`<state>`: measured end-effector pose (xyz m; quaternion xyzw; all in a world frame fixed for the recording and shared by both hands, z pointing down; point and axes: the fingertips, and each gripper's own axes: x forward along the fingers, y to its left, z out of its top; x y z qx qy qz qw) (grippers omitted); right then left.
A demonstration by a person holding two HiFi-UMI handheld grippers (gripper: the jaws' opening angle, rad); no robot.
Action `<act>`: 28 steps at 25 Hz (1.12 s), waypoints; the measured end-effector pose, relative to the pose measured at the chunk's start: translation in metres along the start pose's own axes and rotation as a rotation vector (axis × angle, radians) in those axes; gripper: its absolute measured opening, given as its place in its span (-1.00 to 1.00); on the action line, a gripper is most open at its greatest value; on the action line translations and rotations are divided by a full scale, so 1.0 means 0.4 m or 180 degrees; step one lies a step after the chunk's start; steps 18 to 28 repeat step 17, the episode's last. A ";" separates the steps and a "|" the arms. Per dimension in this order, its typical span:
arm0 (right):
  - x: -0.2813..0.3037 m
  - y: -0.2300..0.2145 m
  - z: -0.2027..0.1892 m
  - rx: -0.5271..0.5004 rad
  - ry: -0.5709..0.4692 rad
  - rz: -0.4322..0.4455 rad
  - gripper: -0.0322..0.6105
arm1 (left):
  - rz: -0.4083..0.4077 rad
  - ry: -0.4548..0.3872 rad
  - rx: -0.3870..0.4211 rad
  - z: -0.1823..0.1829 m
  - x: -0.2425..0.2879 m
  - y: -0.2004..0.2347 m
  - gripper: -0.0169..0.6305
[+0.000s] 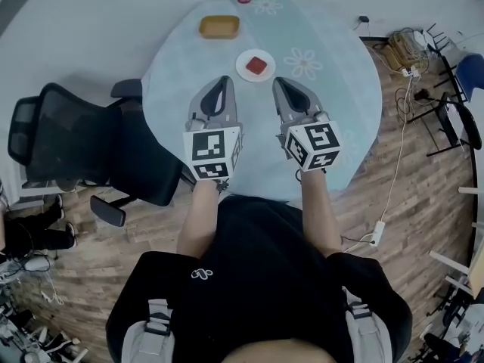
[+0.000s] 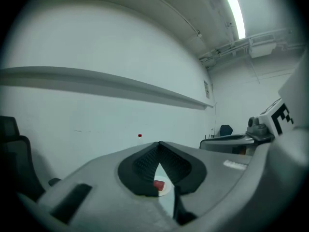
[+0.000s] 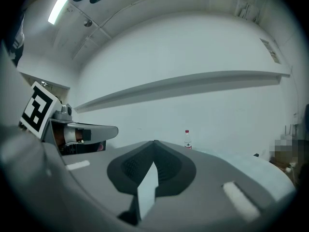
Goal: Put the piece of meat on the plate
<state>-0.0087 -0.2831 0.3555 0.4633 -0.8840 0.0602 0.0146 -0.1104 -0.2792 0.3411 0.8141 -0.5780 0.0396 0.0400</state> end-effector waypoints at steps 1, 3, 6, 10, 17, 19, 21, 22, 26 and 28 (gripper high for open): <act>0.000 0.001 0.002 -0.0003 -0.0002 -0.0009 -0.88 | -0.0012 0.0002 -0.0004 -0.001 -0.001 -0.002 -0.94; 0.003 0.005 0.007 -0.0023 -0.0011 -0.0021 -0.88 | -0.0028 0.0010 -0.0015 -0.005 -0.001 -0.003 -0.94; 0.006 0.010 0.003 -0.0047 0.0008 -0.0029 -0.88 | -0.0031 0.0040 0.0012 -0.014 0.000 -0.002 -0.94; 0.005 0.014 -0.012 -0.0055 0.0067 -0.0034 -0.88 | -0.0024 0.0066 0.0151 -0.021 -0.002 -0.010 -0.94; 0.021 0.024 -0.033 -0.0059 0.0121 -0.0027 -0.88 | -0.0054 0.0144 0.0065 -0.053 0.005 0.006 -0.94; 0.021 0.024 -0.033 -0.0059 0.0121 -0.0027 -0.88 | -0.0054 0.0144 0.0065 -0.053 0.005 0.006 -0.94; 0.021 0.024 -0.033 -0.0059 0.0121 -0.0027 -0.88 | -0.0054 0.0144 0.0065 -0.053 0.005 0.006 -0.94; 0.021 0.024 -0.033 -0.0059 0.0121 -0.0027 -0.88 | -0.0054 0.0144 0.0065 -0.053 0.005 0.006 -0.94; 0.021 0.024 -0.033 -0.0059 0.0121 -0.0027 -0.88 | -0.0054 0.0144 0.0065 -0.053 0.005 0.006 -0.94; 0.021 0.024 -0.033 -0.0059 0.0121 -0.0027 -0.88 | -0.0054 0.0144 0.0065 -0.053 0.005 0.006 -0.94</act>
